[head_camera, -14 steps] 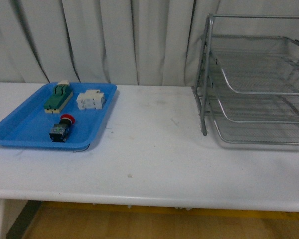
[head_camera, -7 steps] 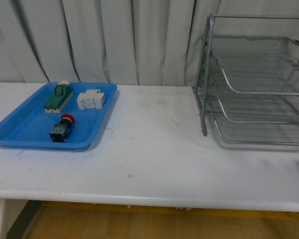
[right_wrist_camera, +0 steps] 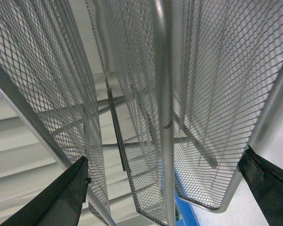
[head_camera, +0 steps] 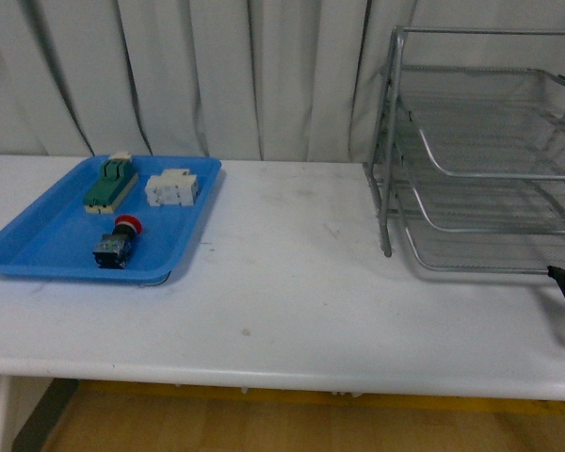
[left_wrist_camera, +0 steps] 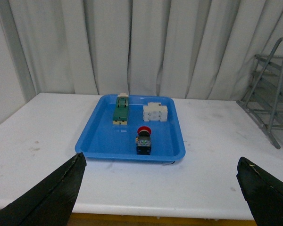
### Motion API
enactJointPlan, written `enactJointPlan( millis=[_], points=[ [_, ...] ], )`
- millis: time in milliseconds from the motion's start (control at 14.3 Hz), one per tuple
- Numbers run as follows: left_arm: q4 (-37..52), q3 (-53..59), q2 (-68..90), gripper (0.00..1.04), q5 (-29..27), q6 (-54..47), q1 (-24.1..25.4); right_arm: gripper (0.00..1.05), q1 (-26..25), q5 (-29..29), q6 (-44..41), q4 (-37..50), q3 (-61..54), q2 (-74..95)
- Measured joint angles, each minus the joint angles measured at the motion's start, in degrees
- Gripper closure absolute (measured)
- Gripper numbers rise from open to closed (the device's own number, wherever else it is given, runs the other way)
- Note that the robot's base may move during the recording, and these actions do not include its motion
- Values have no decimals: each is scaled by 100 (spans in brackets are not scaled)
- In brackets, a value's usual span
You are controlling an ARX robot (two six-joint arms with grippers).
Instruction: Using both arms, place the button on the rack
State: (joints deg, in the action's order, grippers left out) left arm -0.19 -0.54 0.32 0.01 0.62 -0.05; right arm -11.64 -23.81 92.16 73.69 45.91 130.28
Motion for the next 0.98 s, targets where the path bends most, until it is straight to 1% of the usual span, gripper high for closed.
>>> enactJointPlan(
  millis=[349,418,558,767,836,906,976],
  points=[
    [-2,0,0,7,0,0,0,6,15,-55,-289,-17,269,203],
    [0,0,0,7,-2,0,0,10,39,-68,-367,-17,341,208],
    [0,0,0,7,-2,0,0,29,39,-116,-599,-2,498,208],
    [-2,0,0,7,-2,0,0,52,35,-175,-789,7,581,234],
    [-2,0,0,7,0,0,0,85,-46,-205,-951,-26,601,317],
    [-2,0,0,7,-2,0,0,101,-118,-256,-833,-33,564,365],
    [-2,0,0,7,-2,0,0,101,-127,-262,-817,22,461,358]
  ],
)
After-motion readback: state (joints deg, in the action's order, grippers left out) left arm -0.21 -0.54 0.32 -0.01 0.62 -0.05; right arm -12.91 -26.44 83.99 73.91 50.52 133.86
